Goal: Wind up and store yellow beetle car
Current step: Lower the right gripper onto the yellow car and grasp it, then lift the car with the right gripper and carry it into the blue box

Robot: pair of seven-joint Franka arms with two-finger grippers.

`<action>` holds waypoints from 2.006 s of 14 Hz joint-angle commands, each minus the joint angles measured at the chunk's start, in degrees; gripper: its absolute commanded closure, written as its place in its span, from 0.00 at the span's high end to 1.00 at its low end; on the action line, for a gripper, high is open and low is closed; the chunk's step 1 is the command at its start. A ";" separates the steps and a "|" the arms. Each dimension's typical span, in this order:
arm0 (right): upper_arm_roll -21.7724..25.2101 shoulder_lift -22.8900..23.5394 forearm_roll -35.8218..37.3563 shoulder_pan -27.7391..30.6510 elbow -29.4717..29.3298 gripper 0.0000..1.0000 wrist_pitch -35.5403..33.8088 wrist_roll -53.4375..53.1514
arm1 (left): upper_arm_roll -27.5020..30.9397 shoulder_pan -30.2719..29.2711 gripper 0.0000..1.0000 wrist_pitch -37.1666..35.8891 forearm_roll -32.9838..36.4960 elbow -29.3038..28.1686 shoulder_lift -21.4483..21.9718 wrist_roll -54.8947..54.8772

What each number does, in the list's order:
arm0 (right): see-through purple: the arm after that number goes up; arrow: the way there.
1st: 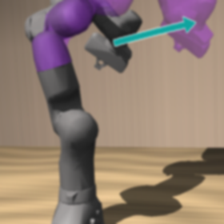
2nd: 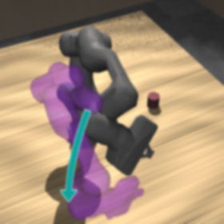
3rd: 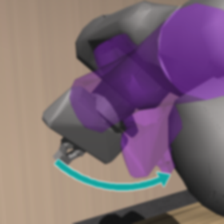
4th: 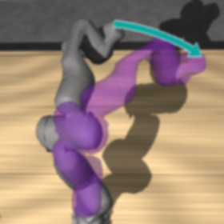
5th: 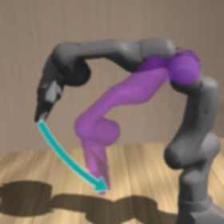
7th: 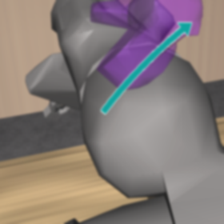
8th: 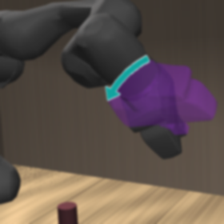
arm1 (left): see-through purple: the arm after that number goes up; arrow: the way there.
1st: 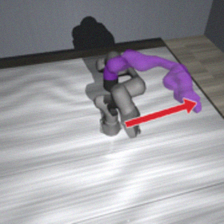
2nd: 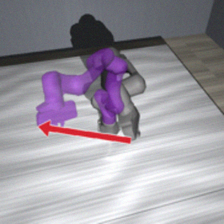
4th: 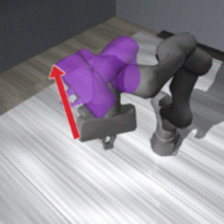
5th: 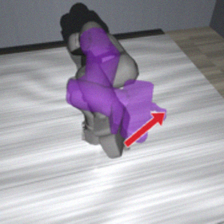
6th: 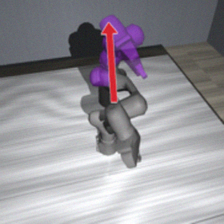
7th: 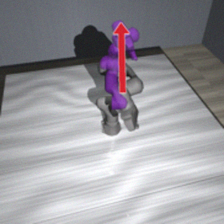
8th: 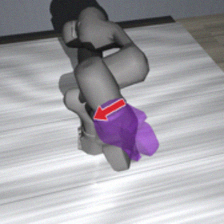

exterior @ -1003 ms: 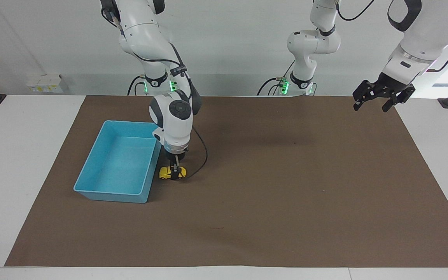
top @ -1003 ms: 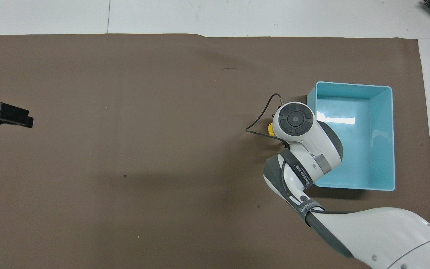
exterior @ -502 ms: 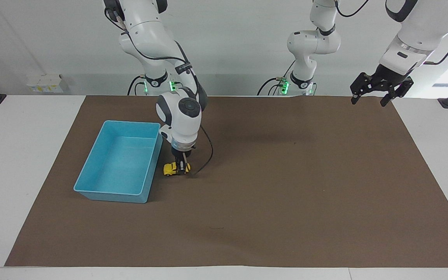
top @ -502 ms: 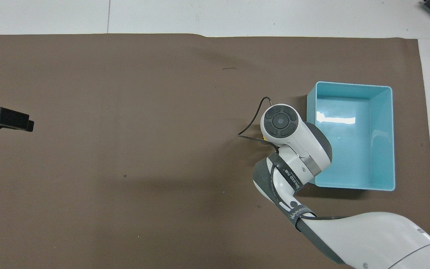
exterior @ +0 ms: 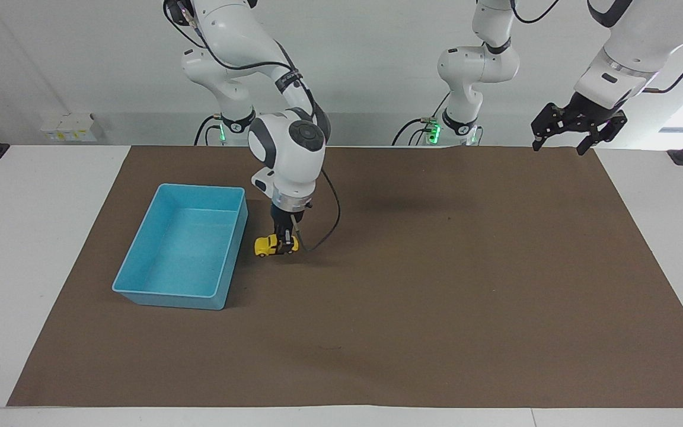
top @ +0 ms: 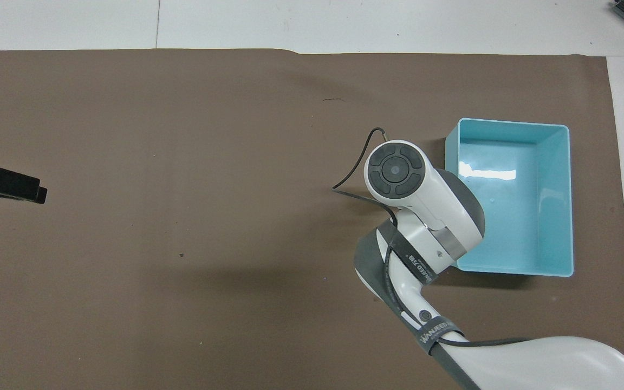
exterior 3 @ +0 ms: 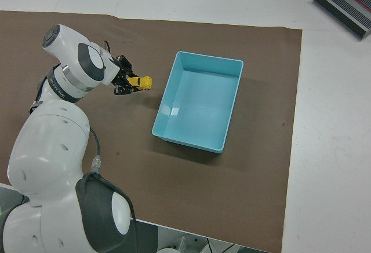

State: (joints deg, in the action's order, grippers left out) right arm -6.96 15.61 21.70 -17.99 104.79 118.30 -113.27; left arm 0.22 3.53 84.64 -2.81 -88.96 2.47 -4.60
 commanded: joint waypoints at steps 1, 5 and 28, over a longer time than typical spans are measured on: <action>-0.69 -4.53 -5.14 2.25 0.68 0.00 -1.93 8.82 | 0.39 0.68 1.00 -0.52 1.06 -0.77 0.96 -0.85; -0.78 -7.44 -9.29 5.94 0.95 0.00 -4.66 24.99 | 0.48 0.60 1.00 0.70 1.14 -2.62 1.84 -2.16; -0.60 -15.34 -18.71 23.17 18.06 0.00 9.55 99.80 | 1.10 -0.02 1.00 4.57 1.32 -2.97 2.10 -1.20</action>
State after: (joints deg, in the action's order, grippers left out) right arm -6.90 4.86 4.59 4.58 115.80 122.52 -18.32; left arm 1.18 3.43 88.77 -1.81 -91.18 3.66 -5.68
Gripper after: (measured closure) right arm 0.542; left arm 0.000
